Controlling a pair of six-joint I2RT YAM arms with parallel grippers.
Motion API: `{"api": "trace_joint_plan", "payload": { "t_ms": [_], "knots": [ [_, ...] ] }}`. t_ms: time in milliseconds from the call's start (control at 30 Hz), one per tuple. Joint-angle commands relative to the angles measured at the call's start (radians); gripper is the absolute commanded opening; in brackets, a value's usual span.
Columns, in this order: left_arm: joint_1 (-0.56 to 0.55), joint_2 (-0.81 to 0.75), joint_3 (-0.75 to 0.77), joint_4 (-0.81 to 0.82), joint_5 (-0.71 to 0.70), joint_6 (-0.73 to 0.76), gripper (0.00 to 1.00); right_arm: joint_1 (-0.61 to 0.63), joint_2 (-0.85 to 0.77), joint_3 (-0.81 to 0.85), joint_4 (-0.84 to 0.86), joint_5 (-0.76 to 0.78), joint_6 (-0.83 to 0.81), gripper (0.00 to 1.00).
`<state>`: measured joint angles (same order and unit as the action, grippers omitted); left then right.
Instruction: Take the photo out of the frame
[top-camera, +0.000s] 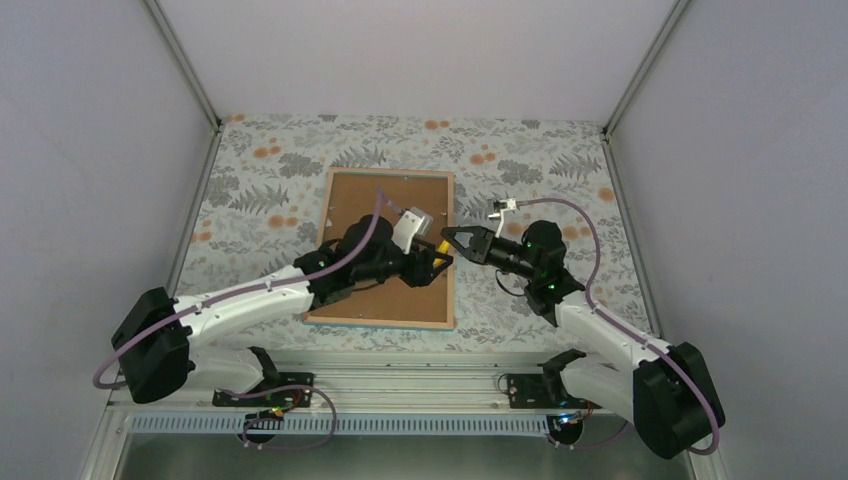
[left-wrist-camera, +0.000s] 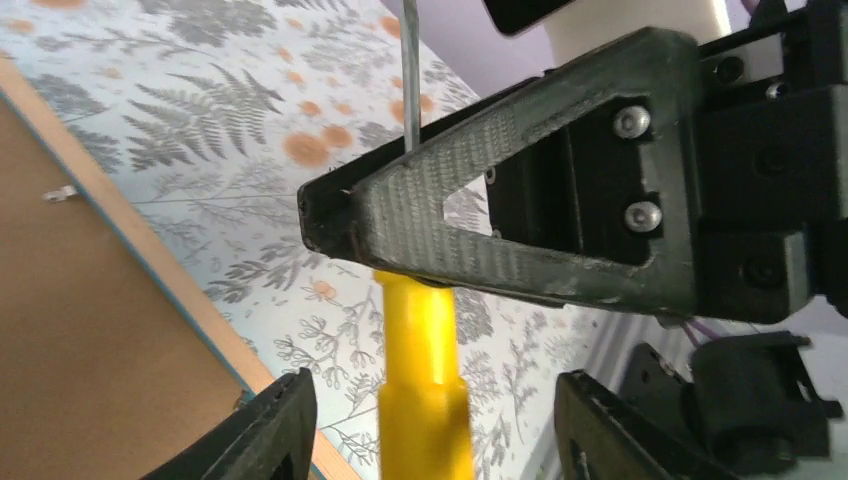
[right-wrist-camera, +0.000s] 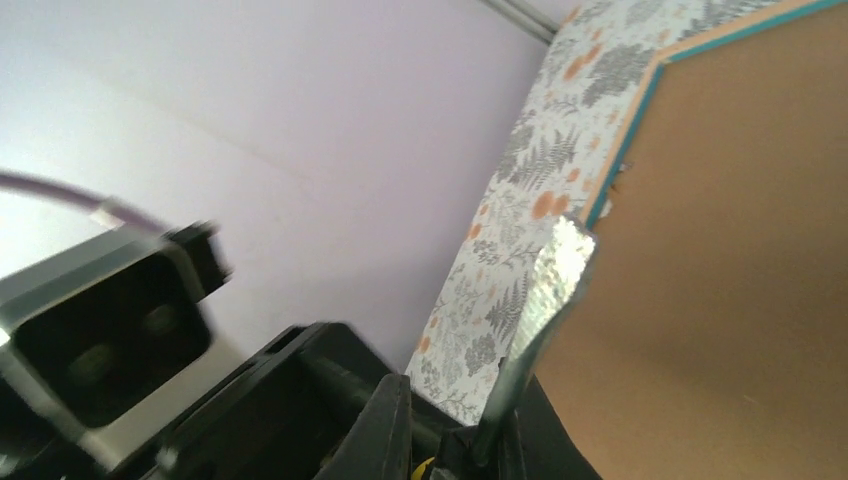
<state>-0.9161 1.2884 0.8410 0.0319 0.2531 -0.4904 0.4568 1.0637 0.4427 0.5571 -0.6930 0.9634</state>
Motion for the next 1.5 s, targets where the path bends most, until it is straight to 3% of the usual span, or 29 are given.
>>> {"api": "trace_joint_plan", "payload": {
  "t_ms": [0,200,500,800,1133,1300,1467],
  "knots": [
    [-0.095,-0.024,0.033,-0.048,-0.366,0.111,0.65,0.004,-0.030,0.009,-0.117,0.082,0.089,0.04],
    [-0.220,0.004,0.016,0.005,-0.626,0.203,0.77,0.009,-0.062,0.028,-0.222,0.131,0.184,0.04],
    [-0.230,-0.011,-0.091,0.211,-0.629,0.286,0.79,0.019,-0.123,0.032,-0.290,0.176,0.253,0.04],
    [-0.230,0.027,-0.115,0.318,-0.586,0.324,0.58,0.036,-0.114,0.031,-0.287,0.180,0.293,0.04],
    [-0.225,0.079,-0.108,0.339,-0.549,0.331,0.47,0.051,-0.102,0.027,-0.270,0.175,0.302,0.04],
    [-0.223,0.079,-0.109,0.340,-0.541,0.330,0.31,0.056,-0.101,0.026,-0.265,0.179,0.305,0.04],
    [-0.218,0.074,-0.115,0.339,-0.531,0.327,0.07,0.059,-0.098,0.022,-0.275,0.186,0.290,0.04]
  ]
}}
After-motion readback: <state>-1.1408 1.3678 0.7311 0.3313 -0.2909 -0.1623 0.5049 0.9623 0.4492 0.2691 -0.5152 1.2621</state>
